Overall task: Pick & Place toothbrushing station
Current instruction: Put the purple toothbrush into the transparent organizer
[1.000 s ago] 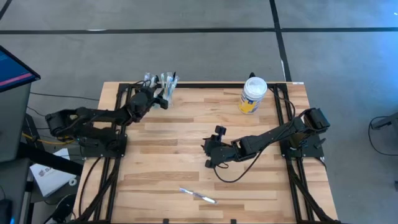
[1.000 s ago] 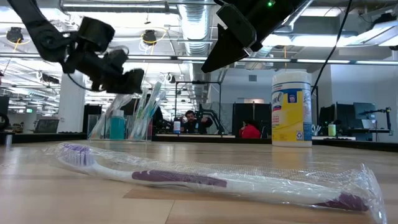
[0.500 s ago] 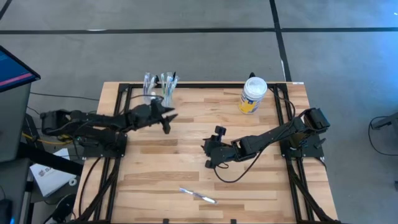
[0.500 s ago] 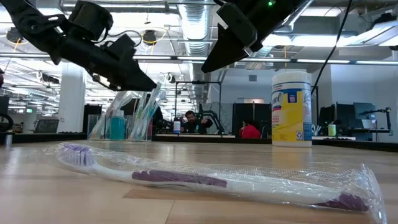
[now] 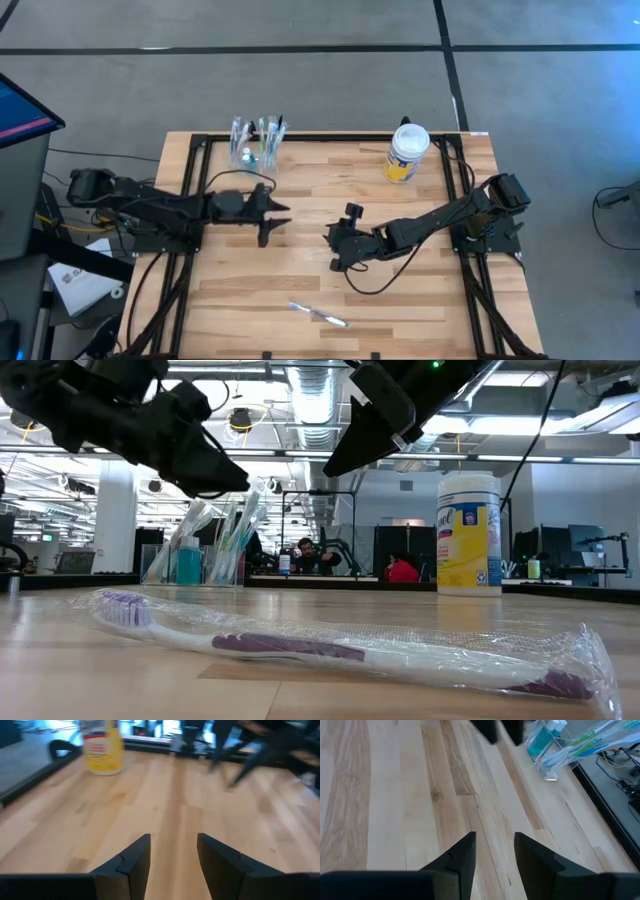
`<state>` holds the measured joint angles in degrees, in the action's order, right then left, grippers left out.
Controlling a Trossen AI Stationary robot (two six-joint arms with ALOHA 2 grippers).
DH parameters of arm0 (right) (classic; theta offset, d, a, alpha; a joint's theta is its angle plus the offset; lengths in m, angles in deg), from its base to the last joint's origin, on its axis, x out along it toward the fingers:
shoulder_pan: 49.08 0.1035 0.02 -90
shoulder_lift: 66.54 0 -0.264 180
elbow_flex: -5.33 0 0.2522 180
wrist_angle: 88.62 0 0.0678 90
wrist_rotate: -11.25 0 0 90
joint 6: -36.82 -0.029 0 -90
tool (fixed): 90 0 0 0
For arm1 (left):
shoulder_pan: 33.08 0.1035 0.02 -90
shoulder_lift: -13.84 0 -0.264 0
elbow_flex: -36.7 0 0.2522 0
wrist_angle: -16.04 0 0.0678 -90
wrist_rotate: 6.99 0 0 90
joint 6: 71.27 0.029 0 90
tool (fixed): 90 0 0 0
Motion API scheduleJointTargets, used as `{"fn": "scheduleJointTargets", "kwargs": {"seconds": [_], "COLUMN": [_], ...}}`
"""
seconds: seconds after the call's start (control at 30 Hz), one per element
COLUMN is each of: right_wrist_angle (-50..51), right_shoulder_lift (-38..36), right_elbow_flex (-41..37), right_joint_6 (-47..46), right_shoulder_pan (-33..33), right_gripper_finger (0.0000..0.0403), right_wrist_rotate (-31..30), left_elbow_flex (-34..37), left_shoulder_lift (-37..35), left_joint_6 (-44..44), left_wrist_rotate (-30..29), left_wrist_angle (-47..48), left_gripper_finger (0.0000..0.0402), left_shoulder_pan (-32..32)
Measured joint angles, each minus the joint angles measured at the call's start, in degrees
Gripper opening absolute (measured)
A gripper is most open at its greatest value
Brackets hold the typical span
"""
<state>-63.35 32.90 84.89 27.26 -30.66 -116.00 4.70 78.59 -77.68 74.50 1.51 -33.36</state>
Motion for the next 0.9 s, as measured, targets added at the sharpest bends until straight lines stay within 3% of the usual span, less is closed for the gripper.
{"fn": "scheduleJointTargets", "kwargs": {"seconds": [0.2,0.53,0.9], "right_wrist_angle": [-0.05,-0.22,-0.22], "right_shoulder_lift": [0.00,0.00,0.00], "right_elbow_flex": [0.00,0.00,0.00], "right_joint_6": [-0.09,-0.05,0.08], "right_shoulder_pan": [-0.02,-0.02,-0.02], "right_gripper_finger": [0.0124,0.0124,0.0124], "right_wrist_rotate": [-0.02,-0.02,-0.02], "left_elbow_flex": [0.00,0.02,0.02], "left_shoulder_lift": [0.00,1.25,12.33], "left_joint_6": [-0.02,-2.01,-6.08], "left_wrist_rotate": [2.93,2.95,0.92], "left_wrist_angle": [0.02,0.01,-7.31], "left_gripper_finger": [0.0154,0.0154,0.0154], "left_shoulder_pan": [-7.55,-19.61,-26.07]}}
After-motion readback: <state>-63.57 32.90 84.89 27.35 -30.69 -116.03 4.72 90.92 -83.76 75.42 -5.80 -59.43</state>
